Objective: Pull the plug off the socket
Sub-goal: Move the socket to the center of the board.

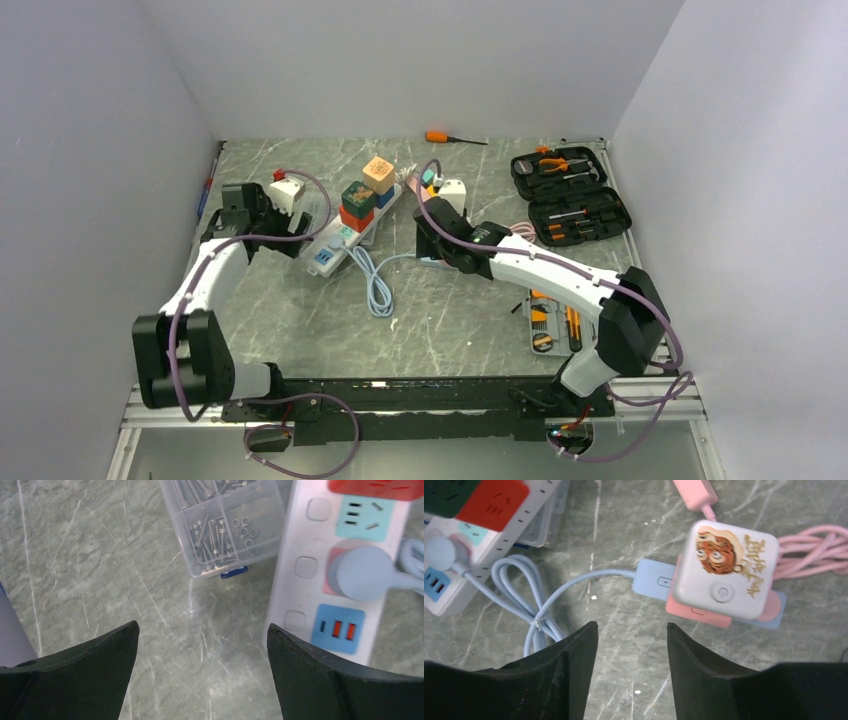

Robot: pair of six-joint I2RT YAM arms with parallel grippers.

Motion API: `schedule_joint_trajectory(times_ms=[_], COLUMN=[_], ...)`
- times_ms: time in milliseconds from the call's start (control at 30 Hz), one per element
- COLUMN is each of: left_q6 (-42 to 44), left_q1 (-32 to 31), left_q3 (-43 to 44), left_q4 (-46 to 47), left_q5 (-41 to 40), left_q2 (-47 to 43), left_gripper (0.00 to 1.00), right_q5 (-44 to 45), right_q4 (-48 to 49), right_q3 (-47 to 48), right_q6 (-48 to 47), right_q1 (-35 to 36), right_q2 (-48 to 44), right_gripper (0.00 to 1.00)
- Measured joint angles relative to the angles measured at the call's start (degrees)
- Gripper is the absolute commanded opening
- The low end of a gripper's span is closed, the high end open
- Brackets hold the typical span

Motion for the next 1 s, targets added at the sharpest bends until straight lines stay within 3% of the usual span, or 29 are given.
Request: schedule_joint_trajectory(times_ms=[67,167,467,767,900,1000], left_q6=[1.2,3.8,10.6,15.2,16.6,17.1], left_q1=[0.0,0.0,0.4,6.1,6.3,6.1], left_q3=[0.4,0.8,-1.2,-1.0,-1.0,-0.7], left_q4=[1.4,3.3,12.7,12.6,12.7,12.6], left_q5=[0.0,0.2,4.5,13.7,17.6,20.8], left_q2=[3.1,6.1,6.9,9.4,9.5,10.6], left_gripper=[0.99,0.99,0.99,0.99,0.99,0.99], right_q5=[-0.3,-0.6,-4.2,-7.8,-7.9,-8.1], right_q4=[1.9,4.4,12.7,18.8,20.7,21.4], right_q3=[0.0,0.7,7.1,9.0,9.3,9.8], right_q6=[-1.0,-2.8,-9.2,-14.0,-15.3,-15.6], right_q1=[0.6,2.8,8.6,8.5,8.4,8.3], right_q2=[0.1,1.1,13.7,24.7,27.3,28.3], right_gripper=[0.71,0.75,0.76,0.72,0.62,0.36])
